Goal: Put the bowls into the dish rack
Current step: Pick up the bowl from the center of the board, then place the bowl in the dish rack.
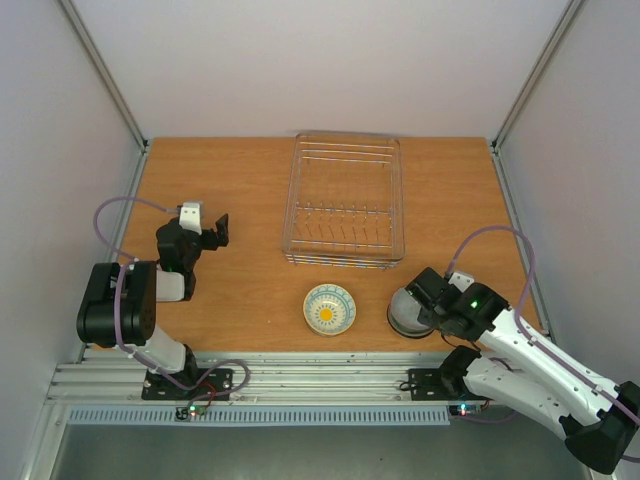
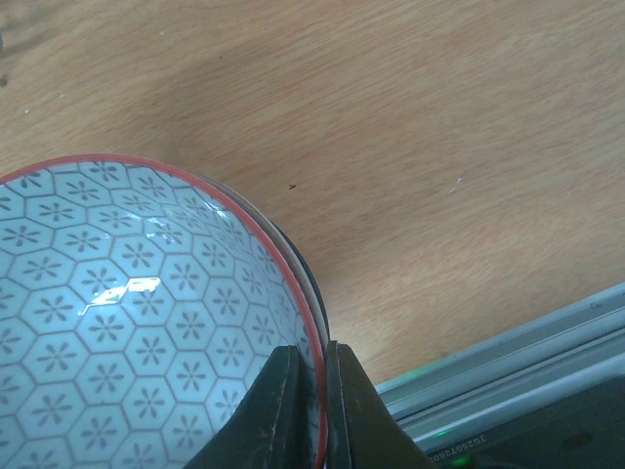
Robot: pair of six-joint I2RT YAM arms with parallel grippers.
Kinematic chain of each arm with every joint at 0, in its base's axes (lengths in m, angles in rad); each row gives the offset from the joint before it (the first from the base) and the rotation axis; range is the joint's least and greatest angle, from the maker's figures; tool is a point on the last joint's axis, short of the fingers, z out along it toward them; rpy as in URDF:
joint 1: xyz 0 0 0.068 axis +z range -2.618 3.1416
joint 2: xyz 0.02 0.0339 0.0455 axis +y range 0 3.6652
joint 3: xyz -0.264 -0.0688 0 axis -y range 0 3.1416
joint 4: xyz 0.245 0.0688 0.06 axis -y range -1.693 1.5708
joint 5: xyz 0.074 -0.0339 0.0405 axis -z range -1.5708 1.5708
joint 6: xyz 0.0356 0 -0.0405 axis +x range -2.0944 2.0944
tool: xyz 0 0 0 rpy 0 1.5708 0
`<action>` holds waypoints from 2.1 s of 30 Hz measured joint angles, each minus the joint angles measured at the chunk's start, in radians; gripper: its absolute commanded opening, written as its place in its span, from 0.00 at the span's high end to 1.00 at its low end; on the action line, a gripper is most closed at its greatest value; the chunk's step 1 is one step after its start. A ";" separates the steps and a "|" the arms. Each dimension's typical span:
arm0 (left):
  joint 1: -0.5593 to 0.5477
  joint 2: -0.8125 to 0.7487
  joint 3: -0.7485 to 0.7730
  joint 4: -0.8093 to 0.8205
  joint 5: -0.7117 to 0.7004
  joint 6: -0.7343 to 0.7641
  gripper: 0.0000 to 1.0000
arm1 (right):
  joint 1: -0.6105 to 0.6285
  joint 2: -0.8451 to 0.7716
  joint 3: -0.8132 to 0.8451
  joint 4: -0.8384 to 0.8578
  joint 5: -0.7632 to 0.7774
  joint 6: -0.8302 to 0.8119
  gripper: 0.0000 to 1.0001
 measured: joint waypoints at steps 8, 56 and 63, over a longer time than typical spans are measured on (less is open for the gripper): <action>0.000 0.000 0.000 0.000 0.000 0.000 0.01 | 0.013 0.025 0.007 -0.023 0.005 0.011 0.93; 0.000 0.000 0.000 0.000 0.000 0.000 0.01 | 0.116 0.895 1.107 -0.359 0.785 -0.141 0.95; 0.000 0.000 0.000 0.000 0.000 0.000 0.01 | 0.093 0.968 1.229 -0.360 0.879 -0.242 0.94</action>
